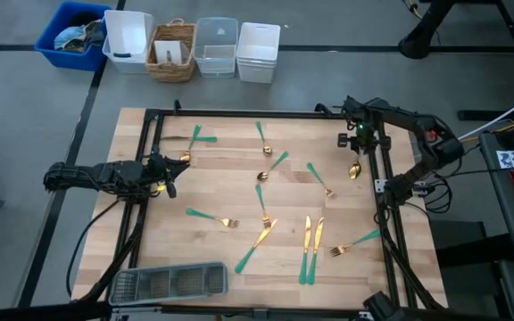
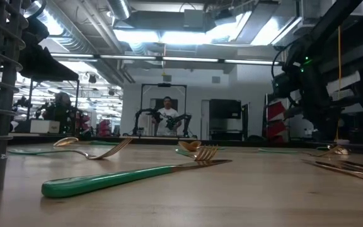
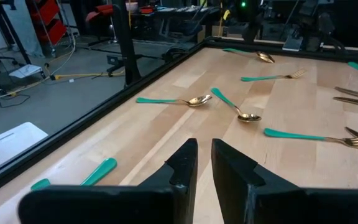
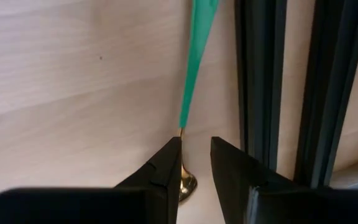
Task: Sort silverware
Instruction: Put the right spoon into the cutlery rack
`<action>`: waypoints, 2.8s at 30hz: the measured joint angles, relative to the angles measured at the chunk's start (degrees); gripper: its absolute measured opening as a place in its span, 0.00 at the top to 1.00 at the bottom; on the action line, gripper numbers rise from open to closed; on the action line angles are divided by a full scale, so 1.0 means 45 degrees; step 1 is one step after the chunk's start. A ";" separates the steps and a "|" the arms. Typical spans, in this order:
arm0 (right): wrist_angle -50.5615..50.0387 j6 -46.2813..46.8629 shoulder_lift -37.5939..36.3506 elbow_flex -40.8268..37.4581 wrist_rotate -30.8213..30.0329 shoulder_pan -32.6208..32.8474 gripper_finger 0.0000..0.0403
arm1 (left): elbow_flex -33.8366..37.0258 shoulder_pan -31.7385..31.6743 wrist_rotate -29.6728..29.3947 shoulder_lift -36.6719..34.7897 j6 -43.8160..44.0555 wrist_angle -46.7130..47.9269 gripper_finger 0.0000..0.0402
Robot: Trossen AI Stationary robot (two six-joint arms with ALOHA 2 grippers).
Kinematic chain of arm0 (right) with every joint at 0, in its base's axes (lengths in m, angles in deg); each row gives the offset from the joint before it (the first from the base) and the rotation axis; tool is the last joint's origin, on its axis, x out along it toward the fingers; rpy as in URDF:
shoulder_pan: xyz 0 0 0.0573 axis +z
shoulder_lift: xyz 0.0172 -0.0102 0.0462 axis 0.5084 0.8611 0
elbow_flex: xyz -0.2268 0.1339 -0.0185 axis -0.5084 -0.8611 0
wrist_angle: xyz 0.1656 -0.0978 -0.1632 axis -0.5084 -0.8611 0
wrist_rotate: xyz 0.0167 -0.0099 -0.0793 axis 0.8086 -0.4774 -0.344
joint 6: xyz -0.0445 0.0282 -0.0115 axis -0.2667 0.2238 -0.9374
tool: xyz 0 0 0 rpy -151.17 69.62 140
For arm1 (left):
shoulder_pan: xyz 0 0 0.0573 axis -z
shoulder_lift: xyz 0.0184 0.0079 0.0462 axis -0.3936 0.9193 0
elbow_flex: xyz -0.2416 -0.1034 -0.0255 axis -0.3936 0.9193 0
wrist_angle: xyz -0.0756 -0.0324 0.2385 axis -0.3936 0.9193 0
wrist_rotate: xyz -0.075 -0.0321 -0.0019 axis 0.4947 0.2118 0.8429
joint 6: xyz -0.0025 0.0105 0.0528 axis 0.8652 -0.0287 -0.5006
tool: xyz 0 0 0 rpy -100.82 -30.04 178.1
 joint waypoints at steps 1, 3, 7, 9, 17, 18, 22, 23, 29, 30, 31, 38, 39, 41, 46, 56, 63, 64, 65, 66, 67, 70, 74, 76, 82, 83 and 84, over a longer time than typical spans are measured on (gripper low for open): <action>0.0093 -0.0130 0.0079 0.0000 0.0001 -0.0047 0.78 | -0.0005 -0.0001 0.0000 0.0000 0.0005 0.0000 0.90; 0.0283 -0.0196 0.0268 0.0000 -0.0006 -0.0112 0.78 | -0.0005 -0.0002 0.0000 0.0000 0.0005 -0.0005 0.90; 0.0641 -0.0274 0.0611 0.0000 -0.0008 -0.0108 0.78 | -0.0005 -0.0001 0.0000 0.0001 0.0013 -0.0005 0.90; 0.0704 -0.0505 0.0801 0.0000 -0.0091 -0.0105 0.78 | -0.0005 -0.0002 0.0000 0.0000 0.0013 0.0000 0.90; 0.0755 -0.0558 0.1588 -0.0031 -0.0632 -0.0101 0.78 | -0.0005 0.0002 0.0000 0.0000 0.0019 -0.0004 0.90; 0.0798 -0.0569 0.1636 -0.0109 -0.0759 -0.0103 0.78 | -0.0005 0.0001 0.0000 0.0000 0.0015 -0.0002 0.90; 0.1044 -0.0636 0.1745 -0.0512 -0.0798 -0.0103 0.78 | -0.0005 0.0003 0.0000 0.0000 0.0016 0.0000 0.90; 0.1138 -0.0814 0.1735 -0.0626 -0.0763 -0.0103 0.78 | -0.0005 -0.0001 0.0000 0.0000 0.0015 -0.0005 0.90; 0.1422 -0.1454 0.1727 -0.0866 -0.0652 -0.0074 0.86 | -0.0005 0.0002 0.0000 0.0000 -0.0056 -0.0003 0.90; 0.1451 -0.1601 0.1730 -0.0869 -0.0627 -0.0074 0.89 | -0.0005 -0.0002 0.0000 0.0002 -0.0062 -0.0004 0.90; 0.1473 -0.1802 0.1730 -0.0873 -0.0589 -0.0074 0.92 | -0.0005 -0.0002 0.0005 0.0002 -0.0066 -0.0005 0.90; 0.1477 -0.2715 0.1590 -0.0893 -0.0582 -0.0062 0.94 | -0.0005 -0.0002 0.0000 0.0003 -0.0068 0.0000 0.90; 0.1458 -0.2832 0.1517 -0.0904 -0.0563 -0.0064 0.95 | -0.0005 0.0000 0.0000 0.0005 -0.0066 0.0002 0.90; 0.1434 -0.3032 0.1377 -0.0922 -0.0498 -0.0064 0.97 | -0.0005 -0.0002 0.0000 0.0005 -0.0044 0.0000 0.90; 0.0837 -0.3794 0.1213 -0.0990 -0.0220 -0.0064 0.97 | -0.0005 -0.0002 0.0004 0.0001 0.0019 0.0000 0.90; 0.0372 -0.5136 0.1176 -0.0847 0.0503 0.0990 0.99 | -0.0005 -0.0002 0.0003 0.0003 0.0024 -0.0010 0.90; 0.0678 -0.5534 0.1181 0.0489 0.3239 0.2297 0.99 | -0.0005 -0.0002 0.0005 0.0002 0.0029 -0.0012 0.90; 0.0724 -0.5539 0.1181 0.0775 0.3505 0.2486 1.00 | -0.0005 -0.0002 0.0000 0.0005 0.0029 -0.0015 0.90; 0.0829 -0.5539 0.1181 0.1063 0.3808 0.2661 1.00 | -0.0005 0.0001 0.0000 0.0002 0.0036 -0.0015 0.90; 0.0911 -0.5536 0.1181 0.1369 0.4121 0.2830 1.00 | -0.0005 -0.0002 0.0005 0.0003 0.0069 -0.0015 0.90; 0.0981 -0.5535 0.1181 0.1702 0.4439 0.3002 1.00 | -0.0005 -0.0002 0.0004 0.0000 0.0143 -0.0015 0.90; 0.1557 -0.5538 0.1181 0.2687 0.5536 0.3512 1.00 | -0.0005 -0.0002 0.0005 0.0005 0.0452 -0.0019 0.90; 0.3345 -0.5536 0.1176 0.3858 0.6974 0.4269 1.00 | -0.0005 -0.0002 0.0004 0.0002 0.1072 -0.0129 0.90; 0.4718 -0.5537 0.1176 0.4288 0.7600 0.4678 1.00 | -0.0005 -0.0002 0.0003 0.0005 0.1351 -0.0441 0.90; 1.0861 -0.5539 0.1171 0.4775 0.8932 0.5960 1.00 | -0.0005 0.0001 0.0100 0.0005 0.0788 -0.2753 0.90; 1.2003 -0.5529 0.1171 0.4775 0.9031 0.6175 1.00 | -0.0005 -0.0002 0.0103 0.0005 0.0522 -0.3177 0.90; 1.3108 -0.5539 0.1171 0.4775 0.9081 0.6384 1.00 | -0.0005 0.0001 0.0169 0.0005 0.0249 -0.3542 0.90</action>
